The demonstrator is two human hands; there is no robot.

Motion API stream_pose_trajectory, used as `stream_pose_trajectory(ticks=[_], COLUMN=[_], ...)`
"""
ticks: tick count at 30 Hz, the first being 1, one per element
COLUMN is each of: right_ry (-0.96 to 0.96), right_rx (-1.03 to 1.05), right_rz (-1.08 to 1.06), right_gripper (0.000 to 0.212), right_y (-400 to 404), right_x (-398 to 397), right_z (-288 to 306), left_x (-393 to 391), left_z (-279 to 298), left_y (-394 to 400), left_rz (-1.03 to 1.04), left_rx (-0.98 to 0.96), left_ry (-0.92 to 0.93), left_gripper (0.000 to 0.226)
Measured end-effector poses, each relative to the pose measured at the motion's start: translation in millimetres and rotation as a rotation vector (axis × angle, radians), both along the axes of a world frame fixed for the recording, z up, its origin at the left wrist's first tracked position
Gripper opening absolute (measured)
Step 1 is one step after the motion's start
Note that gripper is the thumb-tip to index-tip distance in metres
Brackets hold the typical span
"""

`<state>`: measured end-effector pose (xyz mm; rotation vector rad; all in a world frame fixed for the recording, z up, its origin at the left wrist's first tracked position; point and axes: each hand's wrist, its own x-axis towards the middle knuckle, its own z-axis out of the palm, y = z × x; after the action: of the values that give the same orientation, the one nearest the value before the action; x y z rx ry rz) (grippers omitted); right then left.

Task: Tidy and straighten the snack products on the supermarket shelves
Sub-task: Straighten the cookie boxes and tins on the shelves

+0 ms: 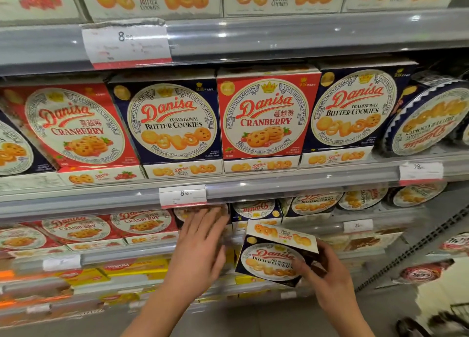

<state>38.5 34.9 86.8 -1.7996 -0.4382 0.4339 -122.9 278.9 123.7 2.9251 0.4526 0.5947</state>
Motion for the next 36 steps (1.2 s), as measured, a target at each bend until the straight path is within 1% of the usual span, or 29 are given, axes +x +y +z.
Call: stream_pose_trajectory(ticks=[1,4,5,7,9,11,12,14,15,16,19,22,23,25,27,28,30,32,34,35,36], right_ry=[0.013,0.037,0.039,0.021,-0.092,-0.31,-0.448,-0.779,-0.904,-0.972,-0.997,-1.094,-1.137,-1.197,-1.225,-1.243,-1.283,-1.306,-1.307,-1.305,-1.306], right_rx=[0.011,0.049,0.062,0.07,0.021,-0.072,-0.121,-0.203,-0.236,-0.266,-0.312,-0.296,-0.291,-0.292,-0.314,-0.324,-0.333,-0.337,-0.358,-0.369,-0.384], right_rz=[0.003,0.031,0.049,0.084,0.115,0.116,0.116,0.187,0.239,0.276,0.296,0.32,0.321,0.294,0.254,0.236,0.212,0.191,0.175,0.171,0.165], right_gripper=[0.051,0.054,0.054,0.054,0.057,0.07,0.076,0.078,0.078,0.078,0.075,0.074,0.074,0.072,0.067,0.061,0.047,0.037,0.036,0.038,0.04], right_y=[1,5,6,9,12,13,14,18,21,24,29,33,34,38,44,48,56,64,72,76,79], right_x=[-1,-3,-4,-6,-9,-10,-9,-6,-6,-7,-8,-11,-11,-10,-7,-5,-4,-6,-5,-4,-2], right_z=[2,10,12,18,26,34,38,42,43,45,49,59,63,67,70,70,72,75,74,73,71], left_x=[-2,-2,-1,0,0,-2,-3,-3,-4,-4,-3,-4,-6,-12,-19,-23,-31,-37,-40,-41,-39], left_z=[-5,-15,-16,-17,-17,-18,-18,-19,-21,-22,-26,-32,-36,-46,-60,-68,-78,-88,-90,-92,-97], left_y=[-4,-18,-22,-26,-27,-25,-24,-22,-21,-20,-18,-15,-12,-5,3,7,13,21,23,24,24], left_rz=[-0.015,0.022,0.032,0.047,0.068,0.068,0.059,0.031,0.024,0.025,0.02,-0.004,0.004,0.04,0.081,0.091,0.108,0.13,0.126,0.129,0.125], left_rx=[-0.107,-0.54,-0.637,-0.761,-0.804,-0.793,-0.775,-0.727,-0.704,-0.69,-0.708,-0.748,-0.718,-0.561,-0.392,-0.35,-0.309,-0.294,-0.276,-0.27,-0.207], left_ry=[0.015,0.089,0.088,0.06,0.049,0.059,0.065,0.086,0.1,0.109,0.101,0.103,0.115,0.178,0.274,0.31,0.394,0.445,0.49,0.485,0.412], left_gripper=[0.067,0.087,0.087,0.065,0.047,0.041,0.039,0.042,0.046,0.048,0.057,0.08,0.086,0.092,0.091,0.09,0.094,0.109,0.118,0.115,0.109])
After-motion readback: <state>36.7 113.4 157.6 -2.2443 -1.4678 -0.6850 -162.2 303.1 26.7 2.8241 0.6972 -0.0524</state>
